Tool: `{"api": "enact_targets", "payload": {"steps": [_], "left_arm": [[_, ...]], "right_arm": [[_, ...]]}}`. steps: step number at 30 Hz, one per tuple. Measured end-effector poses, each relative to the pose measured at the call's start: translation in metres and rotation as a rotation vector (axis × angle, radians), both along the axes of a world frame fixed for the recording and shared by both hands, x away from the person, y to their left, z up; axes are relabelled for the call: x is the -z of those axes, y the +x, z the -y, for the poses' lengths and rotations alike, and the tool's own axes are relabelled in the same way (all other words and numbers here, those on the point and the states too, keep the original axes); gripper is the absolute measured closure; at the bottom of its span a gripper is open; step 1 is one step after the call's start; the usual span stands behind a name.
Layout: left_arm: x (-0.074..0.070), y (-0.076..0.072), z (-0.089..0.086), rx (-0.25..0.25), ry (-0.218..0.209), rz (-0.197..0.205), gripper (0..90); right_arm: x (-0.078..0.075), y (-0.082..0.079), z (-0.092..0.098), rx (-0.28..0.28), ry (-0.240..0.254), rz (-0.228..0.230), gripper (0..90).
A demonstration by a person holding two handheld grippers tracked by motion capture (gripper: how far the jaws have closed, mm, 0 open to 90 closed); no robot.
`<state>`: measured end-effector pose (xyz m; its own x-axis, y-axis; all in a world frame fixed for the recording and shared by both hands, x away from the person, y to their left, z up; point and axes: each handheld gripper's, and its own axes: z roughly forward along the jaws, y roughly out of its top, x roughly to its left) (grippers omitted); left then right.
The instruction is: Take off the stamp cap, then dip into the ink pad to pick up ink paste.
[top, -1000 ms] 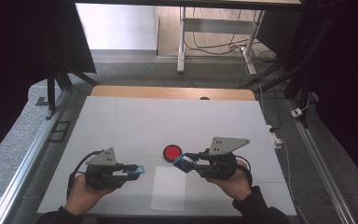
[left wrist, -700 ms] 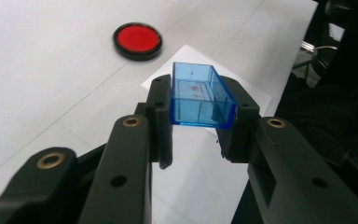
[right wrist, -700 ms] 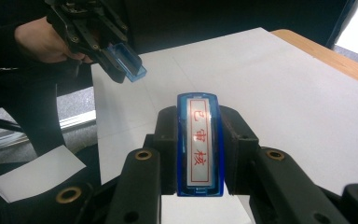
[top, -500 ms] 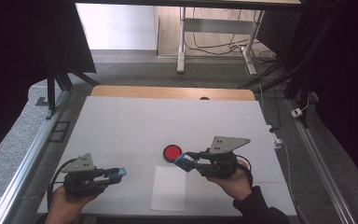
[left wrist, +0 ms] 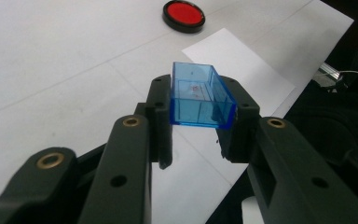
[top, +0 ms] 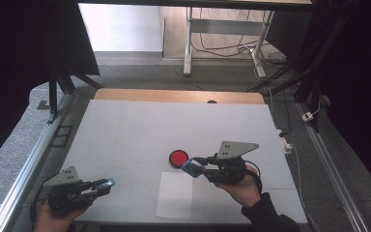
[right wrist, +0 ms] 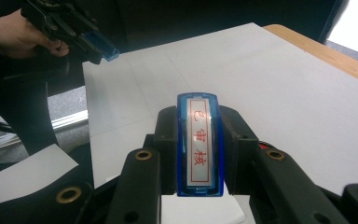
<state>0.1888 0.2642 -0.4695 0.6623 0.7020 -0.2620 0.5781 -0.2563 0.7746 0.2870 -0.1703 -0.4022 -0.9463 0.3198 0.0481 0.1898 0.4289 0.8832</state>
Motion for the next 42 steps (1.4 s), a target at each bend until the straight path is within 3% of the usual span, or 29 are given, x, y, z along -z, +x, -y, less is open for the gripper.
{"api": "enact_targets", "payload": {"steps": [11, 22, 27, 42], "left_arm": [[0.005, -0.005, -0.003, -0.024, 0.042, -0.026, 67.9], [0.006, -0.005, -0.002, -0.023, 0.050, -0.028, 67.9], [0.006, -0.004, -0.003, -0.035, 0.046, -0.038, 67.8], [0.006, -0.004, -0.002, -0.030, 0.058, -0.042, 67.8]], "right_arm": [[0.002, 0.001, 0.000, 0.013, -0.007, -0.002, 71.2], [0.002, 0.002, -0.001, 0.018, -0.018, -0.011, 71.2], [0.005, 0.006, -0.006, 0.022, -0.043, -0.014, 71.3], [0.010, 0.027, -0.022, 0.033, -0.057, -0.043, 71.3]]}}
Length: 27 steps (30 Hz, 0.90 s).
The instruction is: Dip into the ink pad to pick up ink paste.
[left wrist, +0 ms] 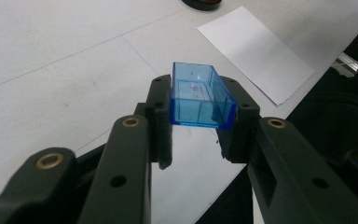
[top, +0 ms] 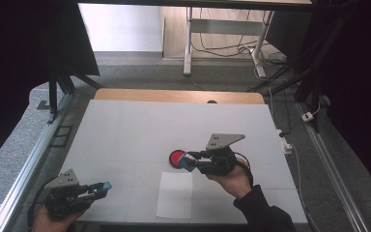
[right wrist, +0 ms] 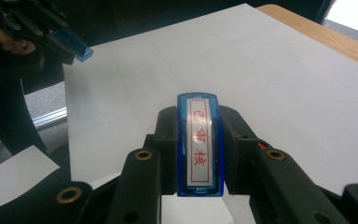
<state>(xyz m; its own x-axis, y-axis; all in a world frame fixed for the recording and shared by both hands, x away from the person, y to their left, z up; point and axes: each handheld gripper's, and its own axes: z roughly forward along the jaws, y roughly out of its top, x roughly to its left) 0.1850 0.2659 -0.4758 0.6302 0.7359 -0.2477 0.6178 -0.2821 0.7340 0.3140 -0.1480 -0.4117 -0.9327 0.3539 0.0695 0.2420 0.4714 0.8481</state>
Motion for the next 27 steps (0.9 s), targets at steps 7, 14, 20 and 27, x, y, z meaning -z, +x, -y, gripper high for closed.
{"api": "enact_targets", "payload": {"steps": [7, 14, 20, 27], "left_arm": [[0.000, 0.000, 0.000, 0.001, 0.000, 0.000, 67.8], [0.000, 0.000, 0.000, -0.003, 0.002, 0.001, 67.8], [0.000, 0.000, 0.000, -0.002, 0.004, 0.004, 67.8], [0.000, 0.000, 0.001, 0.001, 0.005, 0.006, 67.8]], "right_arm": [[0.003, 0.011, -0.007, 0.027, -0.026, 0.007, 71.3], [0.007, 0.020, -0.012, 0.051, -0.038, 0.001, 71.2], [0.012, 0.030, -0.014, 0.072, -0.060, -0.006, 71.2], [0.021, 0.038, -0.019, 0.083, -0.096, -0.008, 71.3]]}}
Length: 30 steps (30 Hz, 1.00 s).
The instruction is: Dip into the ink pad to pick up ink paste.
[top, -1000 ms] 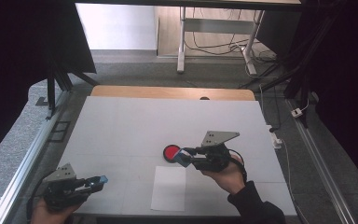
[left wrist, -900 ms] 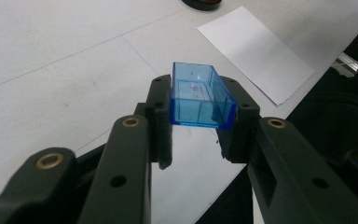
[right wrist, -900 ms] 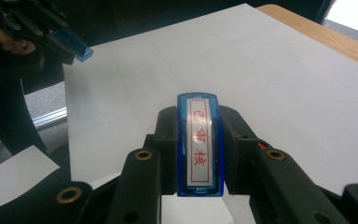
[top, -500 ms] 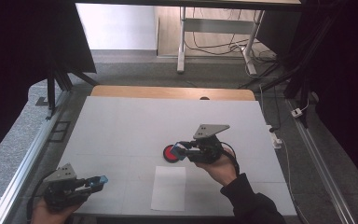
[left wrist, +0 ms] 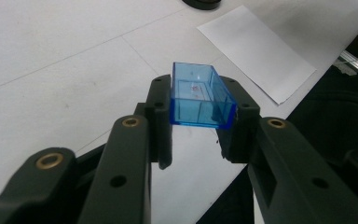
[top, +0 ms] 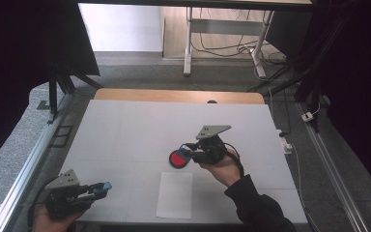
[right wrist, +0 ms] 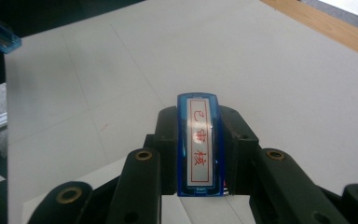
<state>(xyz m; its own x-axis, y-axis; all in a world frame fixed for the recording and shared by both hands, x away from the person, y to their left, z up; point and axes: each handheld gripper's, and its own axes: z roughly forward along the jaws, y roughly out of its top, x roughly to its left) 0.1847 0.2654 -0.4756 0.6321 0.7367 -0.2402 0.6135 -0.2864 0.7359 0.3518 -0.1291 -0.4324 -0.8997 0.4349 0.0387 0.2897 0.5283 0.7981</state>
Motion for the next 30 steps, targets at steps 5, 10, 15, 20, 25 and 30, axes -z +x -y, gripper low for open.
{"api": "enact_targets", "payload": {"steps": [5, 10, 15, 20, 25, 30], "left_arm": [[0.000, 0.000, 0.000, 0.000, -0.001, 0.002, 67.8], [0.000, 0.000, -0.001, -0.001, -0.002, 0.002, 67.8], [0.000, 0.000, -0.001, -0.002, -0.004, 0.000, 67.7], [0.000, 0.000, -0.001, -0.001, -0.005, 0.002, 67.7], [0.000, 0.000, -0.001, 0.000, -0.004, 0.001, 67.7], [0.000, 0.000, -0.002, -0.003, -0.010, -0.002, 67.7]], "right_arm": [[0.009, 0.008, -0.007, 0.005, -0.033, -0.010, 71.2], [0.017, 0.016, -0.010, 0.021, -0.055, -0.021, 71.2], [0.022, 0.022, -0.016, 0.028, -0.077, -0.024, 71.2], [0.028, 0.026, -0.023, 0.030, -0.117, -0.027, 71.2], [0.032, 0.028, -0.027, 0.032, -0.129, -0.022, 71.2], [0.036, 0.030, -0.032, 0.032, -0.157, -0.024, 71.3]]}}
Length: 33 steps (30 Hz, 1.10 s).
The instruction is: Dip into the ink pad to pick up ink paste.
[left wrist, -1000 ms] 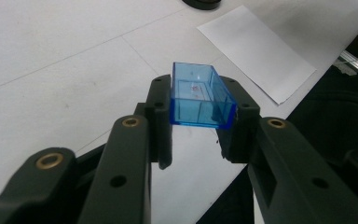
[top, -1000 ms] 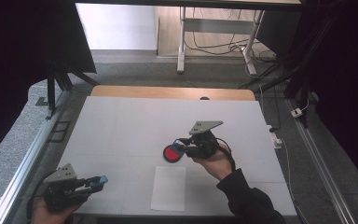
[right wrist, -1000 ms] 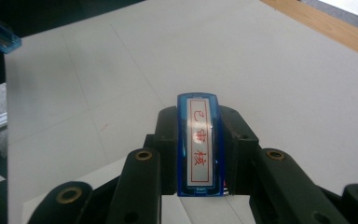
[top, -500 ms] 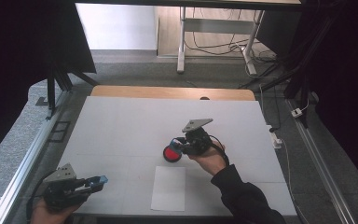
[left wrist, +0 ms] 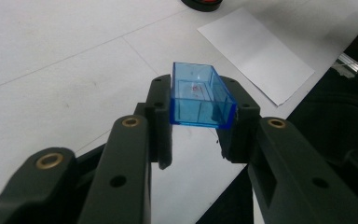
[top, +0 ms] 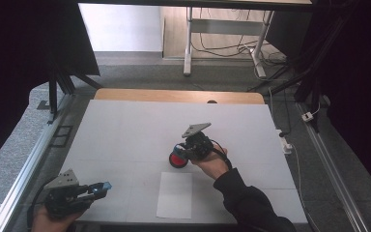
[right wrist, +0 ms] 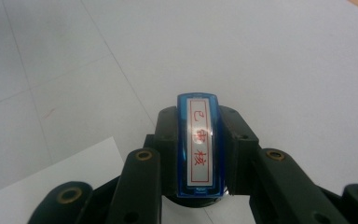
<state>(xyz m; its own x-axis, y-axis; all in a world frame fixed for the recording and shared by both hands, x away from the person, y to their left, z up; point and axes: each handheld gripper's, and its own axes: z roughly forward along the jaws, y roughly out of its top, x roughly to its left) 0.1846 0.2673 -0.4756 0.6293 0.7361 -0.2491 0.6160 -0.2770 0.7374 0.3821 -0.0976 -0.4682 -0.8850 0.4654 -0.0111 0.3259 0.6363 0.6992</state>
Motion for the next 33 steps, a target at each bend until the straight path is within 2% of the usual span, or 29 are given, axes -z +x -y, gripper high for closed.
{"api": "enact_targets", "payload": {"steps": [9, 17, 28, 33], "left_arm": [[0.000, 0.000, 0.000, 0.002, 0.001, 0.000, 67.7], [0.000, 0.000, 0.000, 0.004, 0.002, 0.000, 67.7], [0.000, 0.000, 0.000, 0.005, 0.002, -0.001, 67.7], [0.000, 0.000, 0.000, 0.007, 0.002, -0.002, 67.7]], "right_arm": [[0.007, 0.003, -0.005, 0.002, -0.033, -0.009, 71.3], [0.011, 0.002, -0.010, -0.012, -0.062, 0.011, 71.3], [0.014, 0.001, -0.015, 0.005, -0.104, 0.023, 71.5], [0.014, -0.003, -0.020, -0.007, -0.140, 0.066, 71.6]]}}
